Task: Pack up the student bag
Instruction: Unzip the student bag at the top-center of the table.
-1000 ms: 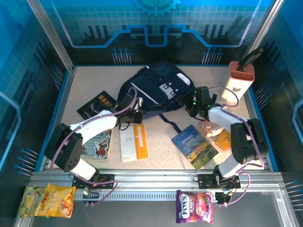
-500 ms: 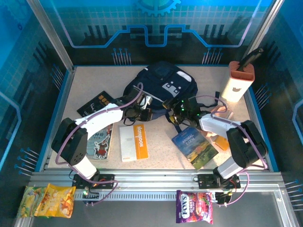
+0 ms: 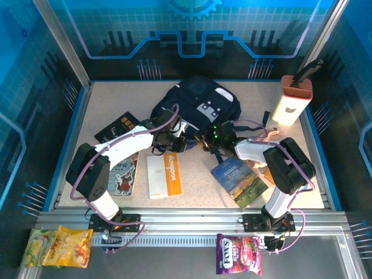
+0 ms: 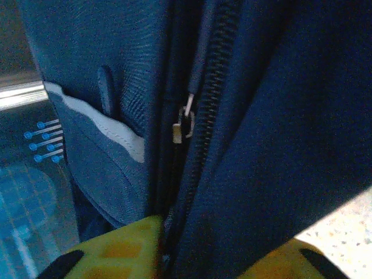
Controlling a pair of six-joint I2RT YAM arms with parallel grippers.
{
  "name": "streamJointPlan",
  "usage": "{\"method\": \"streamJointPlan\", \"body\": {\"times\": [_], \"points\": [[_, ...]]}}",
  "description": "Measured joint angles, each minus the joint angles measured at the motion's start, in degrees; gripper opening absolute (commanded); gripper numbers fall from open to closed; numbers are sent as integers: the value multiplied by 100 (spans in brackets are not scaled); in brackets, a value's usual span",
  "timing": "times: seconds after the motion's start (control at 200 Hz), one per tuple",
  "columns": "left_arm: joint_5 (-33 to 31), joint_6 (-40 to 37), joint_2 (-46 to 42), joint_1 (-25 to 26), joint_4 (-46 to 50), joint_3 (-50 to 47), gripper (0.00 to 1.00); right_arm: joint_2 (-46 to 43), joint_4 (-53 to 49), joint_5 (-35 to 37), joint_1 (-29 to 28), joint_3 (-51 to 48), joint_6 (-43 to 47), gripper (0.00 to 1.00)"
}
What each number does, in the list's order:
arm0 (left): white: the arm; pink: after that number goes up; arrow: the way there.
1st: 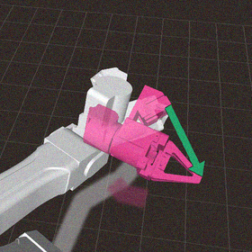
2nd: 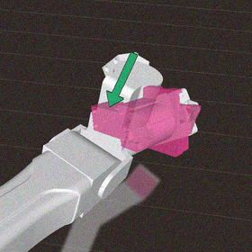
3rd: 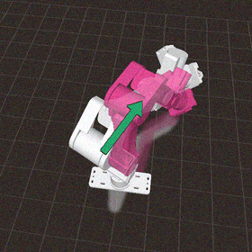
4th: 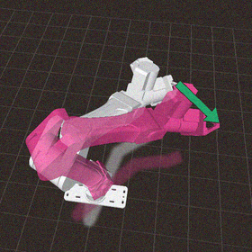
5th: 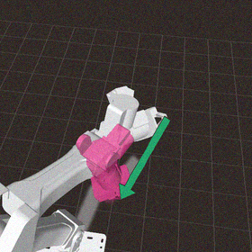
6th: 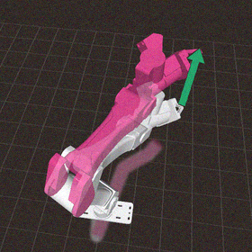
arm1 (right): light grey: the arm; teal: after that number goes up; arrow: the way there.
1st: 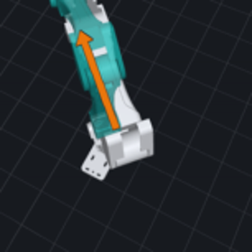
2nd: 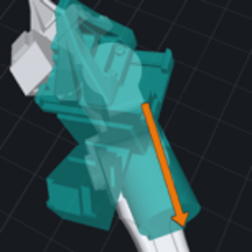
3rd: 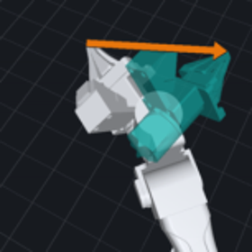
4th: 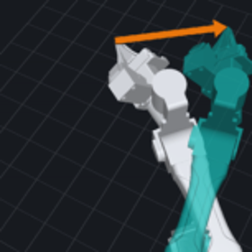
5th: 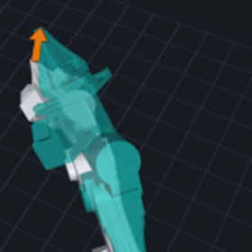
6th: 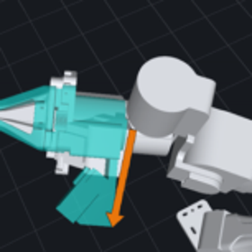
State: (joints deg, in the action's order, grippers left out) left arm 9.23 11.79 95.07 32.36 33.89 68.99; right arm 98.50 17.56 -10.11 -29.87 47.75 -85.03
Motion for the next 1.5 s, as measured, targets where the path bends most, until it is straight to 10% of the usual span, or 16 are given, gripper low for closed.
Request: {"method": "streamJointPlan", "body": {"times": [0.73, 1.171, 1.501], "points": [[-339, -114, -870, -605, -339, -682, 0, -107, -1764, -1047, 1198, 1147, 3049, 16], [-164, 356, -240, 20, -726, -407, 0, -675, -1456, -741, 1670, 271, 2677, 91], [247, 693, 535, 313, -719, 527, 0, -2312, -1388, -63, 1145, -1128, 1318, 100]]}}
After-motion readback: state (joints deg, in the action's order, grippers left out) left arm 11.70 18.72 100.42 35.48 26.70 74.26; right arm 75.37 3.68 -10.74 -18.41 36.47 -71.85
